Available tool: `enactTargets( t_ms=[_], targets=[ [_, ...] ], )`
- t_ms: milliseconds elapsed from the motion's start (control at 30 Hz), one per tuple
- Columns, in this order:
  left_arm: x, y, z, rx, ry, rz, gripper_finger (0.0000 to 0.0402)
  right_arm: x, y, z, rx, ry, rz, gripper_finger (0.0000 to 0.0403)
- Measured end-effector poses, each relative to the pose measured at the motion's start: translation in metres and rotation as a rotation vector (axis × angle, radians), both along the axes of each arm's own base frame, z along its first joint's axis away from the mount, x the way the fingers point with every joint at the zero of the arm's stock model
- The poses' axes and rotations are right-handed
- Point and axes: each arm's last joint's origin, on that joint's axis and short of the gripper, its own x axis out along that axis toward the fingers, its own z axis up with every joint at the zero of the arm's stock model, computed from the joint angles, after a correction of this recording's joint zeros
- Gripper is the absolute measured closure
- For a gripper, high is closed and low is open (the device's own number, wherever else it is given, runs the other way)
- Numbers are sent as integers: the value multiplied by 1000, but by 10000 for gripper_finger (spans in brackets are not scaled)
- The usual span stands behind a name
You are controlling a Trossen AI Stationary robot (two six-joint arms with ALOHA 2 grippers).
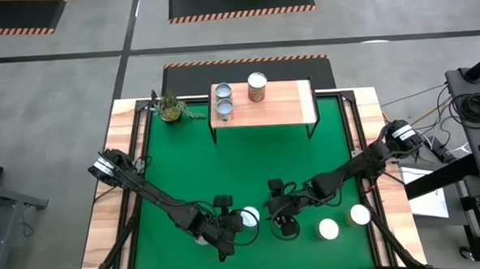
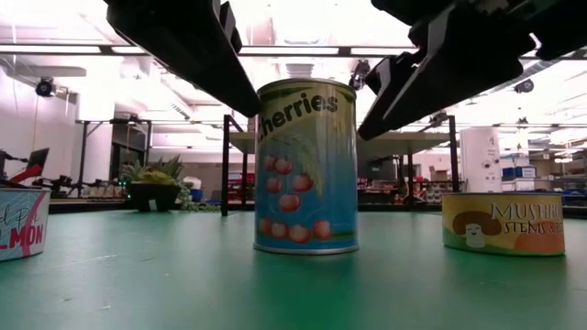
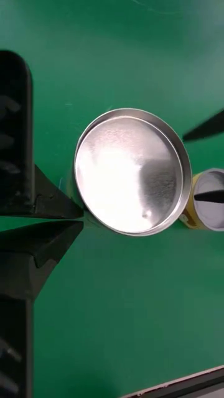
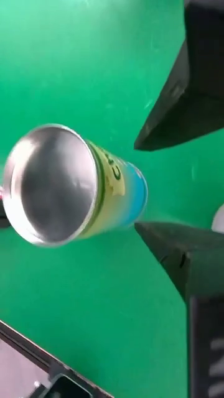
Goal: Pick and place cans onto a shelf
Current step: Put the canned cherries on the shelf
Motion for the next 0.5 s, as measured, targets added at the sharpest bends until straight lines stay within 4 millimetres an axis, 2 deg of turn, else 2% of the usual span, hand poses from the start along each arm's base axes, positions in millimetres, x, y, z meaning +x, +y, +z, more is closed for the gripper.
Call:
enactTargets(
  t_ms=[267,500],
  targets=[
    [1,0,0,-7,-7,3,402,12,5,-15,0,-47,-5,98],
    [1,-1,1,-16,-13,5,402,23,11,-33,30,-87,23,53]
  ],
)
